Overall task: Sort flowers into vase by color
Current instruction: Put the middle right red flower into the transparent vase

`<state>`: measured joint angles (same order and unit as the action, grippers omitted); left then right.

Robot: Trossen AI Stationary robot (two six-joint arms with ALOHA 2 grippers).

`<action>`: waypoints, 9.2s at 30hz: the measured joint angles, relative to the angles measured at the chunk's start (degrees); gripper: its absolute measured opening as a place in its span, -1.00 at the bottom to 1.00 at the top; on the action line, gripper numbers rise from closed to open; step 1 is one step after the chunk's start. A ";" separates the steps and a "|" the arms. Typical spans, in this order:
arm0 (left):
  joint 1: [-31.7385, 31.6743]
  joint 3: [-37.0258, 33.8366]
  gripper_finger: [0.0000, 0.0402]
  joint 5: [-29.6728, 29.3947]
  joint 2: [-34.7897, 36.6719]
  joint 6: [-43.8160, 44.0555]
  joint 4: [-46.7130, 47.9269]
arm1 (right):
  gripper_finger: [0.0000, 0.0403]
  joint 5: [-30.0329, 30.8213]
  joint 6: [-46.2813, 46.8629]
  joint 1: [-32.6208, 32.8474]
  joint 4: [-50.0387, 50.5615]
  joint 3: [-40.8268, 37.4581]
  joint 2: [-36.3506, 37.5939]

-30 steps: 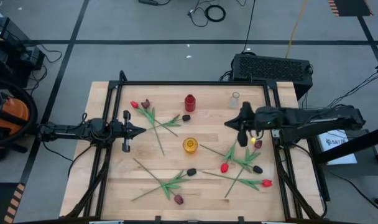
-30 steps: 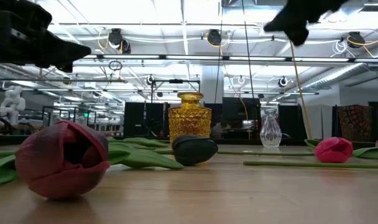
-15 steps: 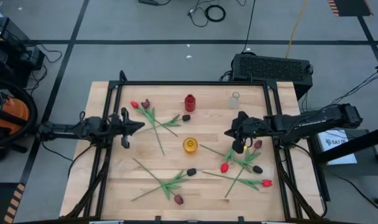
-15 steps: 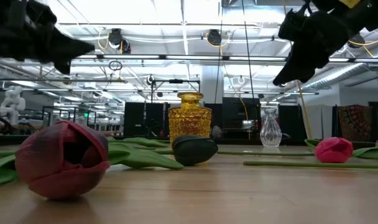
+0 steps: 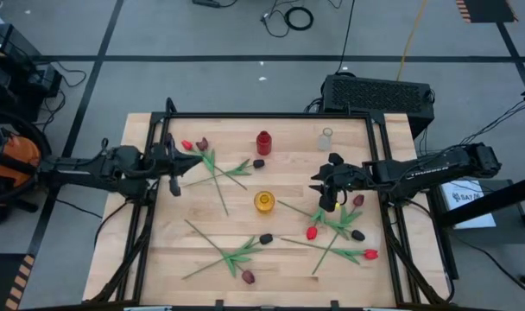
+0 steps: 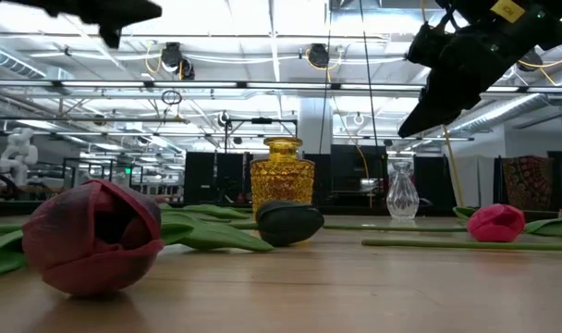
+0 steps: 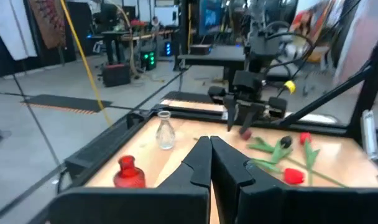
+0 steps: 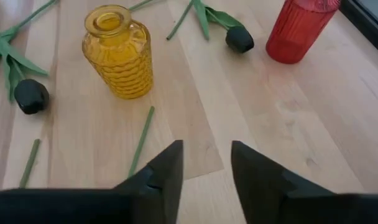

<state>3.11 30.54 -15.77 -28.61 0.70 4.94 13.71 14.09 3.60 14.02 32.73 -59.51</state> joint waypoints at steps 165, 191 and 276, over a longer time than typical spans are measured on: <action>4.09 3.24 -0.39 4.78 -28.60 3.39 -30.16 | -0.94 -7.69 -8.42 4.70 -41.11 9.20 -13.23; 6.78 12.05 -0.30 10.75 -48.46 5.01 -39.87 | -0.94 -7.36 -7.87 4.87 -47.37 9.22 -12.94; 1.73 18.27 -0.92 10.84 -63.53 7.23 -48.41 | -0.90 -0.52 -5.61 4.72 -39.15 9.29 -11.32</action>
<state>4.84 48.82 -4.93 -92.14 7.93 -43.46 13.19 8.47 8.32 -25.12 42.02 -70.83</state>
